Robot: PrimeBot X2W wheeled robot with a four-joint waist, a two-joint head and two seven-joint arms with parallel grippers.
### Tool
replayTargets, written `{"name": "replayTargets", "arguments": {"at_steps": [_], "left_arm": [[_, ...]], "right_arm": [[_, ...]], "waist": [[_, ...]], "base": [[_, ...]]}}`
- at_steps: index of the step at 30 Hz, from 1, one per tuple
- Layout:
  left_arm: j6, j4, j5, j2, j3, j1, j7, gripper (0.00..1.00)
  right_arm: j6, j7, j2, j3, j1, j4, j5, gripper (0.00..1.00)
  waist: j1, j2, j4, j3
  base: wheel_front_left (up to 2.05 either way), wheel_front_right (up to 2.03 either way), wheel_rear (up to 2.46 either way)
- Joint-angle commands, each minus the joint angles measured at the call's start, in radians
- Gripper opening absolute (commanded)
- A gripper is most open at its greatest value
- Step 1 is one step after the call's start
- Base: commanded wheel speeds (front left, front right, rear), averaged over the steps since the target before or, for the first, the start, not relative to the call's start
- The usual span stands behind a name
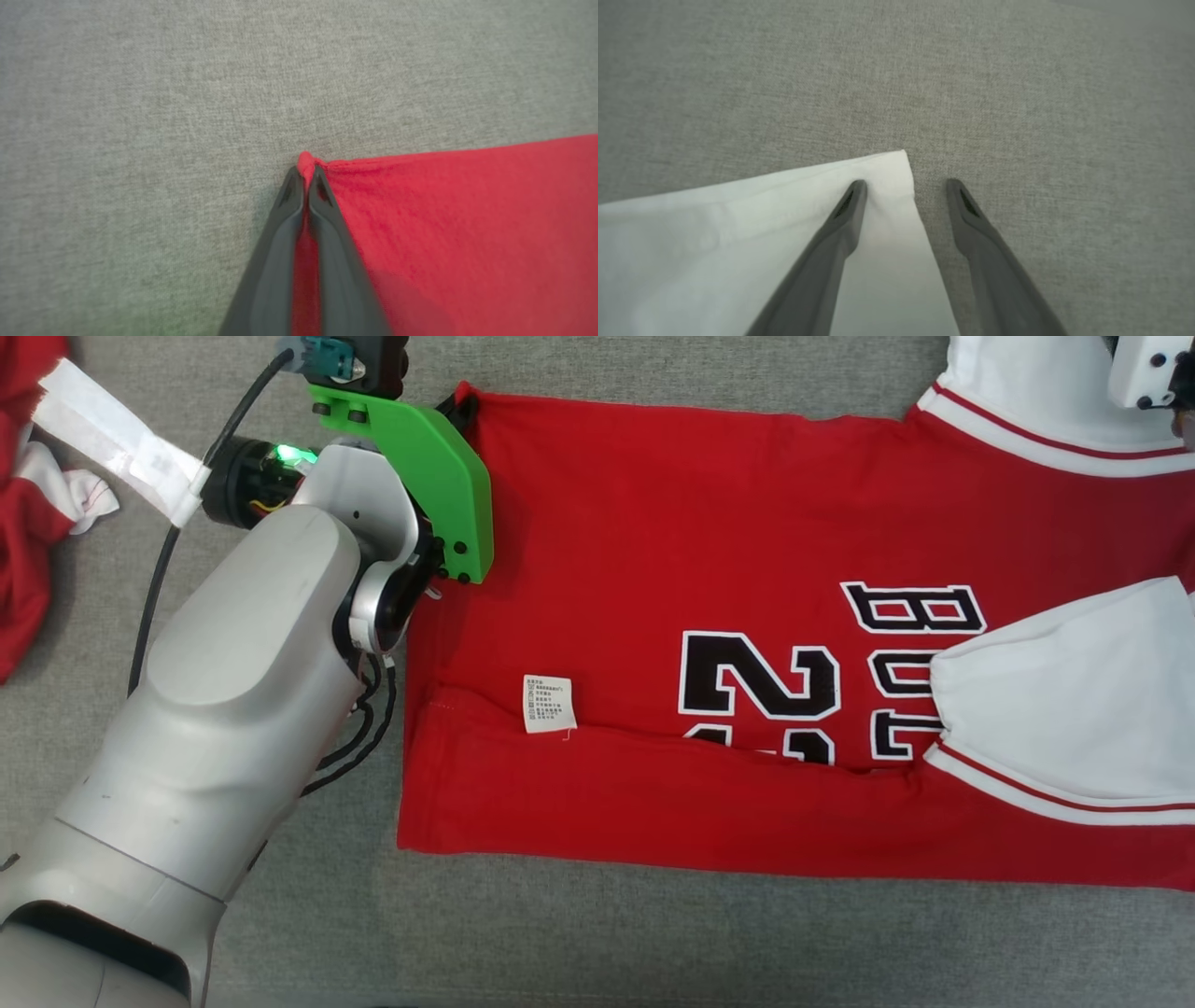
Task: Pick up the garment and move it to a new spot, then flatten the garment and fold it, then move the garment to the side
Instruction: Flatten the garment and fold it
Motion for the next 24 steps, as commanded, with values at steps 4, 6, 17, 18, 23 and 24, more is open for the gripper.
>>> {"name": "replayTargets", "arguments": {"at_steps": [4,6,17,18,23,24], "left_arm": [[0.002,0.046,0.005,-0.012,-0.024,0.047,-0.003,0.00],[0.007,0.050,0.010,-0.009,-0.019,0.044,-0.022,0.00],[0.010,0.054,0.029,0.010,0.027,0.051,-0.214,0.00],[0.006,0.054,0.032,0.011,0.028,0.055,-0.228,0.00],[-0.005,0.064,0.043,0.023,0.030,0.093,-0.310,0.00],[-0.011,0.065,0.045,0.025,0.026,0.101,-0.321,0.00]], "right_arm": [[0.000,0.012,0.004,0.004,0.043,0.028,0.028,0.00],[-0.001,-0.022,-0.004,-0.020,0.038,0.029,0.022,0.00],[-0.001,-0.252,-0.004,-0.074,0.057,-0.019,0.018,0.00],[-0.001,-0.265,-0.004,-0.071,0.065,-0.023,0.024,0.00],[-0.001,-0.353,-0.012,-0.044,0.130,-0.049,0.056,0.00],[-0.001,-0.361,-0.011,-0.034,0.145,-0.054,0.070,0.00]], "waist": [[0.0001,0.0000,0.012,0.011],[0.0001,0.0000,0.009,0.009],[0.0001,0.0000,-0.021,-0.082],[0.0001,0.0000,-0.024,-0.091],[0.0001,0.0000,-0.044,-0.155],[0.0001,0.0000,-0.048,-0.167]], "base": [[0.00,0.00,0.00],[0.00,0.00,0.00],[0.00,0.00,0.00],[0.00,0.00,0.00],[0.00,0.00,0.00],[0.00,0.00,0.00]]}}
